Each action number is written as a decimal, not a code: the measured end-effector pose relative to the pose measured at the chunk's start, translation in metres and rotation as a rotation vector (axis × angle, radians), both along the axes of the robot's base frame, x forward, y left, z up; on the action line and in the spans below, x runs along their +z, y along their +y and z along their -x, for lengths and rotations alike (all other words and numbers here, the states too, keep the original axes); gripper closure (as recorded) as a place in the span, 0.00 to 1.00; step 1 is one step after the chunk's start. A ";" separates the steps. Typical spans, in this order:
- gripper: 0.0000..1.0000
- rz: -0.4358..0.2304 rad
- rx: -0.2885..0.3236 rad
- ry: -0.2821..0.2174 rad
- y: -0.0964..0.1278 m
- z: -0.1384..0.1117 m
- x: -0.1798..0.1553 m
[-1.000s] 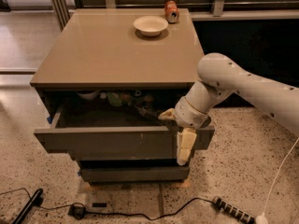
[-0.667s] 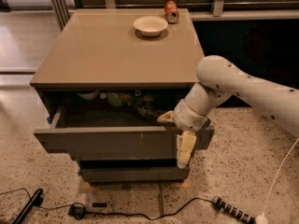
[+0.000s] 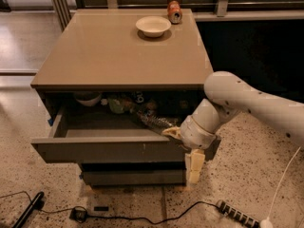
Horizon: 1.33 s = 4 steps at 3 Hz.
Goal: Open top drawer
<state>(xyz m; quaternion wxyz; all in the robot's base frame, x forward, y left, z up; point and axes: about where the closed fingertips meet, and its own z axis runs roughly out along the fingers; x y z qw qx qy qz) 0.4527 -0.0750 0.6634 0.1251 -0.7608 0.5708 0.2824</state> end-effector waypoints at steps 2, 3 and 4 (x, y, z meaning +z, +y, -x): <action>0.00 -0.002 0.017 0.010 -0.006 0.017 -0.002; 0.00 -0.013 0.055 0.018 -0.008 0.028 -0.005; 0.00 -0.013 0.055 0.018 -0.008 0.028 -0.002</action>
Offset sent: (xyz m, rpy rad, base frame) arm -0.0531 -0.0178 -0.0278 0.0023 0.0377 0.0645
